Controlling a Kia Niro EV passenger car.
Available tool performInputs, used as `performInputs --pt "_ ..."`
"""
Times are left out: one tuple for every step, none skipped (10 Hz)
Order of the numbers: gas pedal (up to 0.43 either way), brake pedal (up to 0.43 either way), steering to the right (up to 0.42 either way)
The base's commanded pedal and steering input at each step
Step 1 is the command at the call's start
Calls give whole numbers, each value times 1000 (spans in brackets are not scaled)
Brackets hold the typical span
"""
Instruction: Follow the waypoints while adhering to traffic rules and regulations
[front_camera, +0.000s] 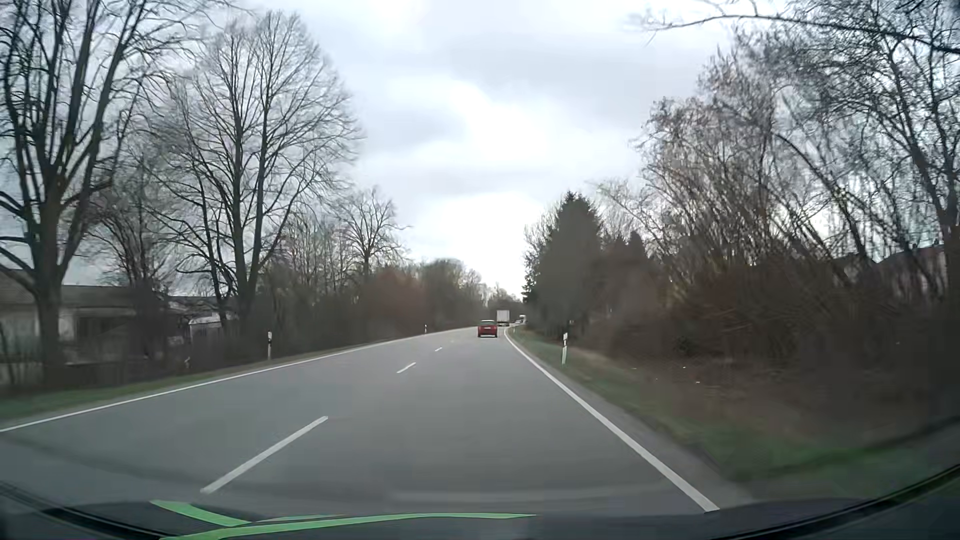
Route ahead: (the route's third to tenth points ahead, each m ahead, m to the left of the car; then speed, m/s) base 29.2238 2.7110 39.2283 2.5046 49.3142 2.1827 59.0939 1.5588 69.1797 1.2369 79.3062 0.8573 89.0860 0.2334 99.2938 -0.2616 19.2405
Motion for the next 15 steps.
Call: performInputs --pt "157 0 3" --pt "157 0 3" --pt "157 0 3" --pt "157 0 3" --pt "157 0 3" --pt "157 0 3" --pt "157 0 3" --pt "157 0 3" --pt "157 0 3" --pt "157 0 3" --pt "157 0 3" --pt "157 0 3" --pt "157 0 3" --pt "157 0 3" --pt "157 0 3"
